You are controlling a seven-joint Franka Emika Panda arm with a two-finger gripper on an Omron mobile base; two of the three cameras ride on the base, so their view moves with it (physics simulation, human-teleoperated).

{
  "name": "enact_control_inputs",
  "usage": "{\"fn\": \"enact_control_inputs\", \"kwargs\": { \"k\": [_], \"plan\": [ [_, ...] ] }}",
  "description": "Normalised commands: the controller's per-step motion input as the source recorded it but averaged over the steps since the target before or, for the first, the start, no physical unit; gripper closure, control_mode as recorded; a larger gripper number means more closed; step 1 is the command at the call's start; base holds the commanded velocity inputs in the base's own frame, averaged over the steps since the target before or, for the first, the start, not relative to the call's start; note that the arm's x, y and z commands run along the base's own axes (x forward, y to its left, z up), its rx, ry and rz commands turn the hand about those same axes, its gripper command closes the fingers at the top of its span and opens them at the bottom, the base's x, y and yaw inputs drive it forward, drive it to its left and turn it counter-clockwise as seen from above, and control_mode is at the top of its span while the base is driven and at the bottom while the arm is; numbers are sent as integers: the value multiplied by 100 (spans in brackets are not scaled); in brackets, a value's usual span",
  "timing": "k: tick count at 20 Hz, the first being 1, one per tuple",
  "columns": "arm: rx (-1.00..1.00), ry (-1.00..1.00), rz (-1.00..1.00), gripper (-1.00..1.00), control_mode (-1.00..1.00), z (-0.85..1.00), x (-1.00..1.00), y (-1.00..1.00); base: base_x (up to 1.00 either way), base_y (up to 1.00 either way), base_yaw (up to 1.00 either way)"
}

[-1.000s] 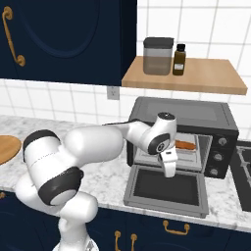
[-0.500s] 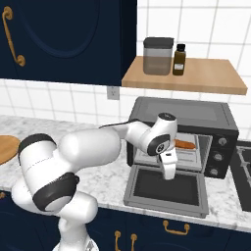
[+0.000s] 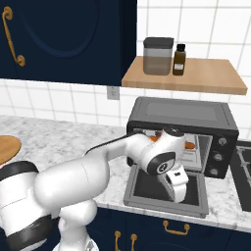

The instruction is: Pick up the kebab skewer and baguette bread, and place them inside the toaster oven. Close the toaster oven door and start by setting the timer.

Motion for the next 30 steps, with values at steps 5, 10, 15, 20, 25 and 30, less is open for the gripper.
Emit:
{"fn": "enact_control_inputs", "kwargs": {
  "k": [5, 10, 15, 20, 25, 30],
  "plan": [
    [-2, 0, 66, -100, -100, 0, -100, 0, 0, 0, 0],
    [-5, 7, 66, -100, -100, -17, -67, 2, 0, 0, 0],
    [-2, 6, 65, -100, -100, -41, -10, 3, 0, 0, 0],
    [0, 0, 42, -100, -100, -34, 19, 11, 0, 0, 0],
    [4, 0, 14, -100, -100, -13, 24, 7, 0, 0, 0],
    [8, 0, 0, -100, -100, -20, 16, 10, 0, 0, 0]
  ]
}}
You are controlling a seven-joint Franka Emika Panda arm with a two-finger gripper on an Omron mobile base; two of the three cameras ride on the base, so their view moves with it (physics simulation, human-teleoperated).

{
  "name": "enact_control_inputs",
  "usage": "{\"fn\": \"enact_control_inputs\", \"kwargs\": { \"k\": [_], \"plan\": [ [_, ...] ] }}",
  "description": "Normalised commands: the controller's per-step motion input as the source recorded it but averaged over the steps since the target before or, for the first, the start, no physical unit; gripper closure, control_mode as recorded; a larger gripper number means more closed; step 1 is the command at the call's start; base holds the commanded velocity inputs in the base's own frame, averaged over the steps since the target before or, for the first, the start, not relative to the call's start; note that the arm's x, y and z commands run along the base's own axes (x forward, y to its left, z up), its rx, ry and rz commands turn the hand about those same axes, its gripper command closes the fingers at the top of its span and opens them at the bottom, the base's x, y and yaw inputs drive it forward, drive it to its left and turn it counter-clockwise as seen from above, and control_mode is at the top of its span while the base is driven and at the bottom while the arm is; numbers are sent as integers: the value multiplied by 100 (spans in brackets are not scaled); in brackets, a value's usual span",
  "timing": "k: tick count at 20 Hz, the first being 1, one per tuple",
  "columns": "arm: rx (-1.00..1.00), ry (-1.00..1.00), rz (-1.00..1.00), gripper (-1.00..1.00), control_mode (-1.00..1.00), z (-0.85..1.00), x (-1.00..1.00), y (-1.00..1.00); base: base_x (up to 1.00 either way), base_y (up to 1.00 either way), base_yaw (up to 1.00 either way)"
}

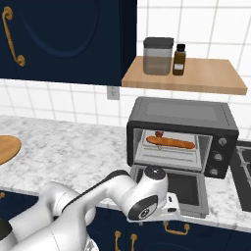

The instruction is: Pick up the kebab skewer and baguette bread, and place them inside the toaster oven. Close the toaster oven door and start by setting the timer.

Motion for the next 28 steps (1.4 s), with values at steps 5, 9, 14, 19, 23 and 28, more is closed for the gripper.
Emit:
{"fn": "enact_control_inputs", "kwargs": {
  "k": [5, 9, 14, 19, 23, 28],
  "plan": [
    [3, -1, -4, -100, -100, -24, 52, 18, 0, 0, 0],
    [0, -3, -7, -100, -100, -28, 47, 11, 0, 0, 0],
    [0, -8, -13, -100, -100, -17, 43, 26, 0, 0, 0],
    [0, -3, -16, -100, -100, -25, 15, 2, 0, 0, 0],
    [0, -4, -14, -100, -100, -32, 0, 0, 0, 0, 0],
    [0, -2, -12, -100, -100, -43, 20, 3, 0, 0, 0]
  ]
}}
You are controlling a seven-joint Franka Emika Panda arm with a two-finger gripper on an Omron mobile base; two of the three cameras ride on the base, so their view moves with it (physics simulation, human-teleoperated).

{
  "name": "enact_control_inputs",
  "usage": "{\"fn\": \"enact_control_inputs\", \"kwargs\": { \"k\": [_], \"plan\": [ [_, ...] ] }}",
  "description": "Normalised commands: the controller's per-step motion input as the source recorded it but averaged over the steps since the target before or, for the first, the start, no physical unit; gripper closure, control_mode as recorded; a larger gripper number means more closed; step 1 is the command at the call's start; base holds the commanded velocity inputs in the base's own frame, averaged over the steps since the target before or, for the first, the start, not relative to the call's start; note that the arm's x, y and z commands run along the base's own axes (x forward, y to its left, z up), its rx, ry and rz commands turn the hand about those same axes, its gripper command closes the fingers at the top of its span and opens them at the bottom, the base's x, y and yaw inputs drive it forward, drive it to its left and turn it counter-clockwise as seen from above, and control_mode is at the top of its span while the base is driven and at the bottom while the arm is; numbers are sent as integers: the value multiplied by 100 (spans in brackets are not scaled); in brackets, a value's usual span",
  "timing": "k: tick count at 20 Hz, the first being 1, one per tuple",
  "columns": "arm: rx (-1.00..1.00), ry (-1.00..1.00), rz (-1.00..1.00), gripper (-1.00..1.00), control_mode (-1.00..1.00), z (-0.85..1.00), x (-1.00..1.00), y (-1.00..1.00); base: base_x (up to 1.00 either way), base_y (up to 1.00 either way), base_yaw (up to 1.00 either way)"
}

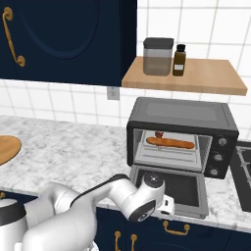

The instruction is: Pick up the kebab skewer and baguette bread, and place them inside the toaster oven. Close the toaster oven door and start by setting the timer.

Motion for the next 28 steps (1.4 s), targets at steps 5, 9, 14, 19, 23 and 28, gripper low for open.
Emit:
{"fn": "enact_control_inputs", "kwargs": {
  "k": [5, 9, 14, 19, 23, 28],
  "plan": [
    [0, -13, -9, -100, -100, -10, 57, 28, 0, 0, 0],
    [0, -28, -9, -100, -100, 8, 72, 31, 0, 0, 0],
    [0, -32, -7, -100, -100, 38, 96, 45, 0, 0, 0],
    [0, -32, -8, -100, -100, 52, 100, 54, 0, 0, 0],
    [0, -17, -5, -100, -100, 62, 100, 48, 0, 0, 0],
    [0, -17, -2, -100, -100, 63, 100, 42, 0, 0, 0]
  ]
}}
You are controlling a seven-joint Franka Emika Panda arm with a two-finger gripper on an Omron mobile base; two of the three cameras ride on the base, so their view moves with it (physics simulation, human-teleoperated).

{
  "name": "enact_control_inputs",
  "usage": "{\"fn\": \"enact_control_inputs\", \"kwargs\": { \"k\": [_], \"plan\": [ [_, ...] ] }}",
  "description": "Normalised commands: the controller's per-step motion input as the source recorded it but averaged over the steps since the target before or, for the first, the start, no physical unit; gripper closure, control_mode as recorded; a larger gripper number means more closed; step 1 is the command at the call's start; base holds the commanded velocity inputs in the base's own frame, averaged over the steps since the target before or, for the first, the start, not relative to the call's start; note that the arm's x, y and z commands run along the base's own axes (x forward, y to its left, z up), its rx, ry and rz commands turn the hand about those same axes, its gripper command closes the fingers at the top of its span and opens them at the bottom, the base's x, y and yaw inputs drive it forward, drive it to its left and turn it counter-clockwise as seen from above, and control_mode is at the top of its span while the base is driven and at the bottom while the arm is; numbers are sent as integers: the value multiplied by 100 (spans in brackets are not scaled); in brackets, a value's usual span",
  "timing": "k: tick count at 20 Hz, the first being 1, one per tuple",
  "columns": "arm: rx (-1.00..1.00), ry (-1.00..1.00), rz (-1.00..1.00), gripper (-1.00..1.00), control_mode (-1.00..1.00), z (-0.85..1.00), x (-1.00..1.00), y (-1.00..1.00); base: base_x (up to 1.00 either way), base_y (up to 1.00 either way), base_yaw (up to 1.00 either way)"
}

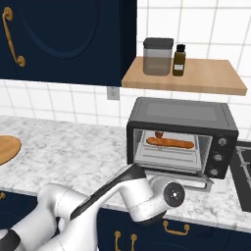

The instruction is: Pick up the kebab skewer and baguette bread, and place them inside the toaster oven. Close the toaster oven door and start by setting the timer.

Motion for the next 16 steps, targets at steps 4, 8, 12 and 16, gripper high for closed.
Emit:
{"fn": "enact_control_inputs", "kwargs": {
  "k": [4, 8, 12, 16],
  "plan": [
    [0, -10, 0, -100, -100, 50, 100, 38, 0, 0, 0],
    [0, -7, 0, -100, -100, 41, 100, 29, 0, 0, 0],
    [0, 0, 0, -100, -100, 18, 94, 14, 0, 0, 0],
    [0, 0, 0, -100, -100, 4, 52, 0, 0, 0, 0]
  ]
}}
